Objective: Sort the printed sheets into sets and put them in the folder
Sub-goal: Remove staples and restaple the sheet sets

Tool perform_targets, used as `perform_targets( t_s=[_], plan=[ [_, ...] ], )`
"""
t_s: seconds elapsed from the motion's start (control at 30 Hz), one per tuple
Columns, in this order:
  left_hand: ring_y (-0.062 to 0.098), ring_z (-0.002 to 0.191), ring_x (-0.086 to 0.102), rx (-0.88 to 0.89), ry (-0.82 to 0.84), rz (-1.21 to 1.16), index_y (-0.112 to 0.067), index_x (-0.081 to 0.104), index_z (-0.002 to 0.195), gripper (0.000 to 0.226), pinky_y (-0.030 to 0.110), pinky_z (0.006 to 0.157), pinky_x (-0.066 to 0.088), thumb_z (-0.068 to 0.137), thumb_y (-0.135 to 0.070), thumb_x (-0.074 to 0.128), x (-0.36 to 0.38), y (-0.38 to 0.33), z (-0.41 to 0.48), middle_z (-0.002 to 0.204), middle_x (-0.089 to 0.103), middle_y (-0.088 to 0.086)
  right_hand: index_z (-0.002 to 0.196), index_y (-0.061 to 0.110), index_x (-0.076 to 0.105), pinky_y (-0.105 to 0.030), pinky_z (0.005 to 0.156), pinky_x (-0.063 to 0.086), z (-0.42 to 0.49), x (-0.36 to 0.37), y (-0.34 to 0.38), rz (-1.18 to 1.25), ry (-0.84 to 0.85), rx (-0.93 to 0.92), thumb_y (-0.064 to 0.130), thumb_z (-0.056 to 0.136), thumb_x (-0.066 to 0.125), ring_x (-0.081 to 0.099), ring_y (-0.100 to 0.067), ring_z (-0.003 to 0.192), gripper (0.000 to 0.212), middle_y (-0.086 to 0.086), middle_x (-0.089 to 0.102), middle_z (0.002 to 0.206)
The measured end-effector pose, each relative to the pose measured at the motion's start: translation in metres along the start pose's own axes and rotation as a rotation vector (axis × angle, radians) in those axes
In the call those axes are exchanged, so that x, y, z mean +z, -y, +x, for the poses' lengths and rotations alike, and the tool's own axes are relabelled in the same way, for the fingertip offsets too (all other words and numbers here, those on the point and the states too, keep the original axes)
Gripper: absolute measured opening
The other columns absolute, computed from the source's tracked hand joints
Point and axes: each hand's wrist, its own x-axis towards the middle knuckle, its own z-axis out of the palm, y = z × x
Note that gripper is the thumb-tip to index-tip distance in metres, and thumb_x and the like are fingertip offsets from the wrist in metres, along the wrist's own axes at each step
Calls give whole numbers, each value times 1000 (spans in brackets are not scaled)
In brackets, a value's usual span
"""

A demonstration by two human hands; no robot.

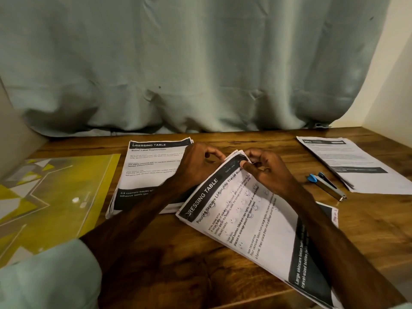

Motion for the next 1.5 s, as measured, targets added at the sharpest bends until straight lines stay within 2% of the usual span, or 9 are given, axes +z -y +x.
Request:
perform_targets(
  t_s=[0.07, 0.23, 0.33, 0.47, 0.63, 0.77, 1.1, 1.27, 1.5],
  plan=[
    [-9, 74, 66, 22, 7, -20, -18, 82, 90, 9, 7, 68, 46, 81, -19, 85, -1, -3, 0, 85, 75, -13, 107, 22, 71, -22, 77, 58, 1, 0, -2, 6, -5, 7, 11, 98, 64, 73, -4, 91, 16, 15, 77, 98],
    [0, 70, 72, 7, 8, -98, -15, 82, 94, 10, 16, 67, 57, 84, -18, 83, 1, -6, 0, 81, 77, -10, 107, 22, 73, -33, 79, 61, 2, 2, -3, -33, 16, 9, 10, 98, 65, 73, -7, 91, 17, 10, 77, 101],
    [-3, 65, 70, -27, 7, -123, -12, 81, 93, 8, 16, 64, 56, 86, -17, 81, 1, -7, 0, 72, 71, -17, 108, 20, 74, -28, 75, 61, 3, 0, 1, -25, 5, 17, 9, 97, 65, 73, -6, 89, 18, 9, 77, 102],
    [-3, 64, 68, -26, -6, -121, -10, 81, 96, 9, 14, 62, 55, 88, -15, 78, 0, -7, 2, 82, 78, -1, 104, 27, 75, -19, 70, 58, 5, -2, 5, -111, 13, -12, 10, 96, 67, 72, -1, 84, 20, 16, 75, 96],
    [-7, 65, 68, -1, 8, -141, -7, 81, 96, 9, 11, 62, 53, 89, -11, 77, 0, -11, 0, 83, 73, -11, 107, 24, 77, -19, 71, 57, 6, -2, 0, -126, -12, -14, 12, 95, 69, 72, -3, 86, 19, 15, 77, 99],
    [-6, 66, 69, -4, 19, -162, -7, 80, 99, 11, 11, 61, 53, 91, -12, 75, -1, -13, 1, 83, 72, -12, 107, 15, 73, -23, 68, 59, 7, -1, -2, 36, -93, 69, 9, 89, 75, 73, -11, 83, 19, 3, 77, 97],
    [-3, 67, 70, -4, 35, -187, -6, 80, 99, 11, 17, 65, 57, 93, -10, 71, 0, -11, 1, 82, 74, -10, 105, 4, 73, -16, 67, 56, 3, 5, -9, 158, -168, 20, 2, 85, 77, 75, -10, 78, 21, 2, 78, 92],
    [3, 68, 72, -23, 62, -204, -7, 80, 97, 12, 20, 63, 57, 95, -10, 69, -1, -11, 2, 81, 77, -6, 106, 1, 74, -20, 66, 58, 3, 5, -12, 199, -194, 3, 4, 86, 77, 77, -16, 79, 21, -1, 80, 91],
    [15, 72, 76, -42, 76, -273, -8, 80, 101, 18, 33, 63, 62, 94, -24, 73, -2, -17, 0, 84, 79, 1, 106, 2, 75, -21, 67, 58, 4, 5, -14, 181, -226, -6, 6, 86, 77, 76, -18, 80, 21, -4, 79, 94]
  ],
)
